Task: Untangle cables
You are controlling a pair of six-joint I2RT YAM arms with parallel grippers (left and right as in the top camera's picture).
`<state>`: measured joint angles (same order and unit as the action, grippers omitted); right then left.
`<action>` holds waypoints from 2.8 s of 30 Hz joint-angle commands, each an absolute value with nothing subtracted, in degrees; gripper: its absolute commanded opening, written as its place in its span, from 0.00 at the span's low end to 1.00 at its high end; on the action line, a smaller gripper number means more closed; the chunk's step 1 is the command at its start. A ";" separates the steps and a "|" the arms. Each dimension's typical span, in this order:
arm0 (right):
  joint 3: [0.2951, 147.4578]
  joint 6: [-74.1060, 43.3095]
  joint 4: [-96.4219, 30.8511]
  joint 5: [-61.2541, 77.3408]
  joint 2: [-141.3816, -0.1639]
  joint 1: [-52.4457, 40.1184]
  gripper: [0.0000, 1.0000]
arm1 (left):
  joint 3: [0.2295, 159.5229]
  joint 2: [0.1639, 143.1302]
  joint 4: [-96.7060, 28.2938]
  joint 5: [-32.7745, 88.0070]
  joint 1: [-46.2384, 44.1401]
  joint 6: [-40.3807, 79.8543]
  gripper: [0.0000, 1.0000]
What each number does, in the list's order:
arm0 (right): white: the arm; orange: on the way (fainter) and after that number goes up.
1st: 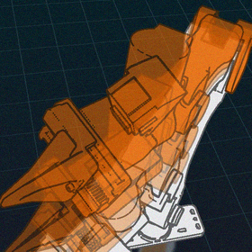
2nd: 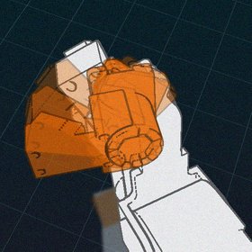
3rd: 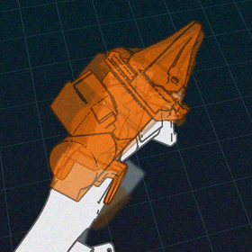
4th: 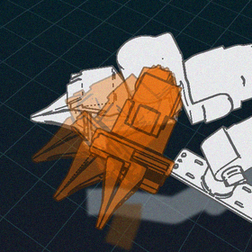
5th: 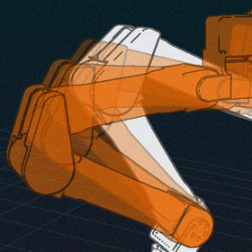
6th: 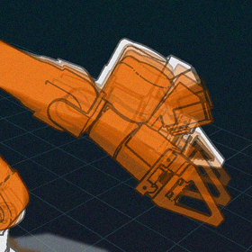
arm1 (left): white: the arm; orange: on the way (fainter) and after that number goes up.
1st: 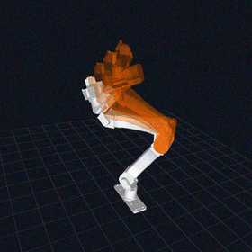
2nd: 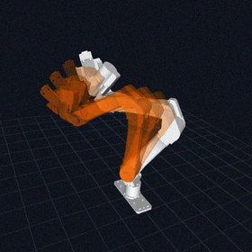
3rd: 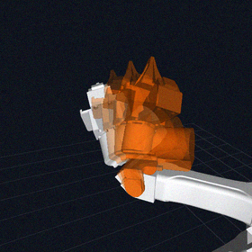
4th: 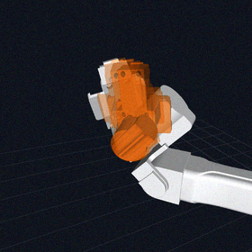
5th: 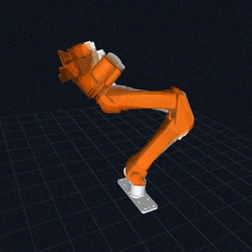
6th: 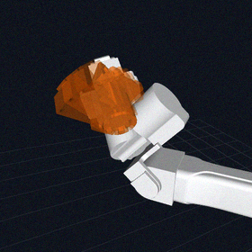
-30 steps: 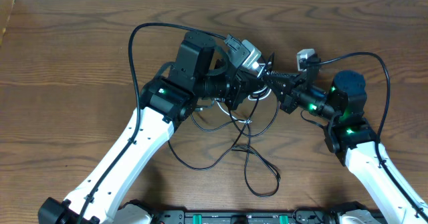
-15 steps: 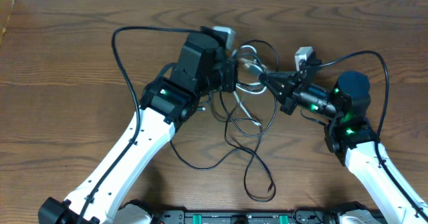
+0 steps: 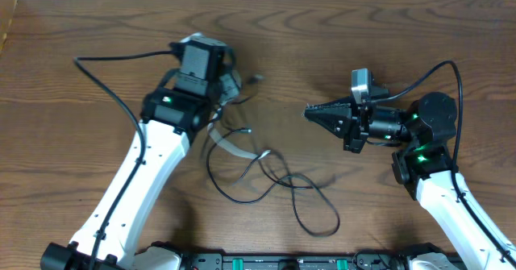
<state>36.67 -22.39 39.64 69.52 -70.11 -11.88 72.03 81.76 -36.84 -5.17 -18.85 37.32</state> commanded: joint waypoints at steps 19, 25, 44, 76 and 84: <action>37.01 -24.82 28.05 56.77 -69.78 -9.67 0.99 | 72.53 81.54 -21.89 55.02 -16.80 4.60 0.07; 37.01 -24.62 24.10 51.24 -69.76 -9.67 0.99 | 72.53 81.54 -19.16 60.69 -16.80 4.45 0.08; 37.01 -24.10 23.31 50.94 -69.78 -9.85 0.64 | 72.53 81.54 -16.58 60.55 -19.79 4.47 0.08; 37.01 -23.53 25.19 55.96 -69.76 -9.82 0.01 | 72.53 81.56 -22.35 14.94 -23.55 22.15 0.07; 37.01 -23.57 26.15 56.51 -69.76 -9.61 0.01 | 72.53 81.56 -33.17 -7.94 -23.49 42.02 0.07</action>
